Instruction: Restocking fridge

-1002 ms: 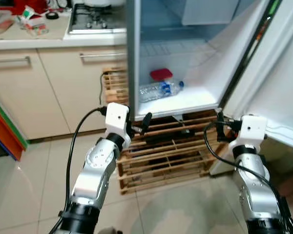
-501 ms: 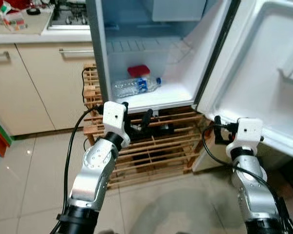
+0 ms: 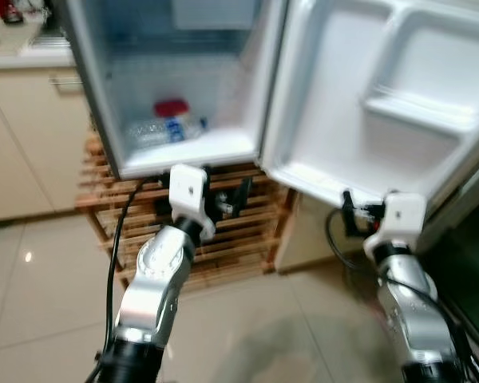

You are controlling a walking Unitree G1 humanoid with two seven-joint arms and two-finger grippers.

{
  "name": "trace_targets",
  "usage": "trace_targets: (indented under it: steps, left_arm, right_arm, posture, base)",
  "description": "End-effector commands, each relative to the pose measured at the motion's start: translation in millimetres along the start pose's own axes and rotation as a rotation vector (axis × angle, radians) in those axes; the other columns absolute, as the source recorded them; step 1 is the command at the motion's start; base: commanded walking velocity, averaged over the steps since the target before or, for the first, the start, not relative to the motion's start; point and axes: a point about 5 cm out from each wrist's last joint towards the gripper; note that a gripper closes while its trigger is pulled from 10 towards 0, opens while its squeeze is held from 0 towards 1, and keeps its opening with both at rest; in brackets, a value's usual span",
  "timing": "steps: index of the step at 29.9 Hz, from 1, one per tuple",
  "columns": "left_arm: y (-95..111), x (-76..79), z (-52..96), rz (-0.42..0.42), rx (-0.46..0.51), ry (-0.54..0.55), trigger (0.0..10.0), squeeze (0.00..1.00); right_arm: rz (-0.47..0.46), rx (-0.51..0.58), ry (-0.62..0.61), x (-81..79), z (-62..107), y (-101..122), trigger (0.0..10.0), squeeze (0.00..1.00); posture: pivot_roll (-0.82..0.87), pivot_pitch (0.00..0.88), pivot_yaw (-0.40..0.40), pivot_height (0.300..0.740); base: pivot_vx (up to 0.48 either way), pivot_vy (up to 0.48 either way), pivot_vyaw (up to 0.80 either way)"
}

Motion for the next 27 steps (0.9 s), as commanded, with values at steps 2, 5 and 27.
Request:
trace_targets:
  steps: [2,5,27]
  left_arm:
    - [4.7,2.7,-1.8,-0.014,0.022,-0.009,10.0,0.00]
    - [5.6,3.2,-2.6,-0.018,0.026,-0.016,10.0,0.00]
    - [3.8,-9.2,1.5,0.019,0.030,0.079,10.0,0.00]
  right_arm:
    - [0.004,0.006,0.001,4.5,1.2,0.4,10.0,0.00]
    - [0.005,-0.033,-0.089,18.3,3.4,-7.4,10.0,0.00]
    - [0.128,-0.223,-0.286,80.0,7.7,-46.5,10.0,0.00]
  posture:
    - [0.04,0.000,-0.045,0.740]
    - [0.04,0.000,-0.043,0.740]
    - [0.05,0.000,-0.047,0.740]
  base:
    - [0.000,-0.409,0.00]
    - [0.431,0.000,0.00]
    - [0.205,0.025,0.00]
Point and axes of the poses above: a point about 5 cm out from each wrist's last joint towards the gripper, its own z axis pointing back from the gripper into the wrist, its own y axis along the axis of the wrist's last joint, x = y × z, and after that the axes turned 12 degrees about z, right-handed
